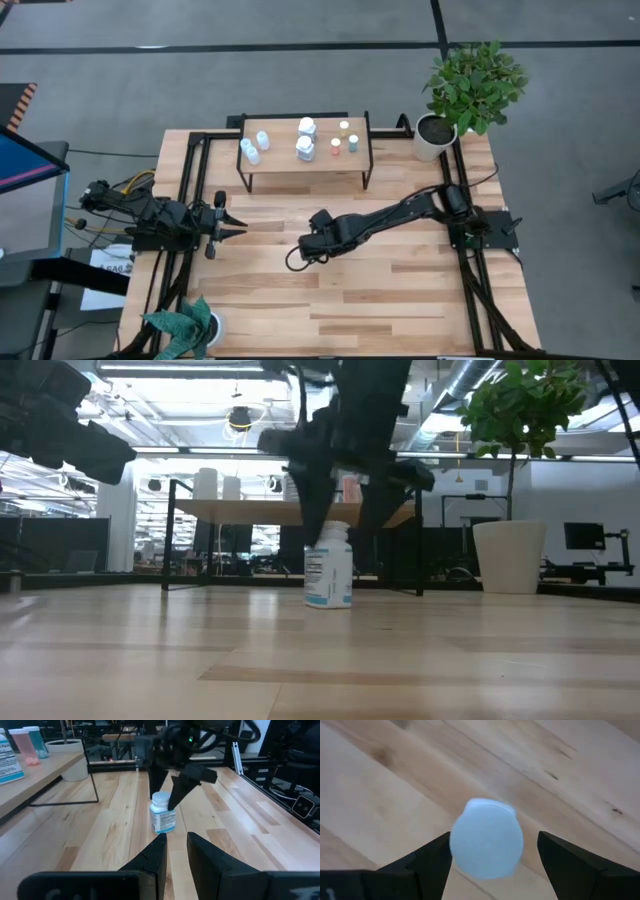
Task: Pick and place medicine bottles onto shelf by color
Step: Put the white pill bottle on the shelf
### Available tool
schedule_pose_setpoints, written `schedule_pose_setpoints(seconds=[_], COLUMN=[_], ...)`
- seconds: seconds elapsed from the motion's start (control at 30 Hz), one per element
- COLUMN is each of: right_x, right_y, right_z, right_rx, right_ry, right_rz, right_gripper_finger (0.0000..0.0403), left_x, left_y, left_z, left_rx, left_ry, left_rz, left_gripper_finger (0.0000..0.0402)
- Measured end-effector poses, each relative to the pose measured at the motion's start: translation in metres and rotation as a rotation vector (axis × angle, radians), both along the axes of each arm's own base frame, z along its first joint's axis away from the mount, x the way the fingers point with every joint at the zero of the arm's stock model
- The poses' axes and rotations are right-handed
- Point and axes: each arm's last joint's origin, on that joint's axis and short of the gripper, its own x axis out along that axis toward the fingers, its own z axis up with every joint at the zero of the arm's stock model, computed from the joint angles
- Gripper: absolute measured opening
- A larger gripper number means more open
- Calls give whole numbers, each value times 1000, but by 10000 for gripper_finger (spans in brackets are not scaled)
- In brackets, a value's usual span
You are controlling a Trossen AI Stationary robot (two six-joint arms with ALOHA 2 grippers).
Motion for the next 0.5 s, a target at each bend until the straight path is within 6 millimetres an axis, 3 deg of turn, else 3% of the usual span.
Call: schedule_pose_setpoints(seconds=[0.33, 0.5], right_x=[6, 9], right_y=[-4, -7], right_z=[-10, -10], right_rx=[27, 40], right_ry=[6, 3], right_rz=[-6, 42], right_gripper_finger=[310, 282], left_x=[0, 0], left_y=[0, 0], left_z=[0, 0], left_rx=[0, 0], left_ry=[-1, -1], left_rz=[0, 0], left_gripper_finger=[64, 64])
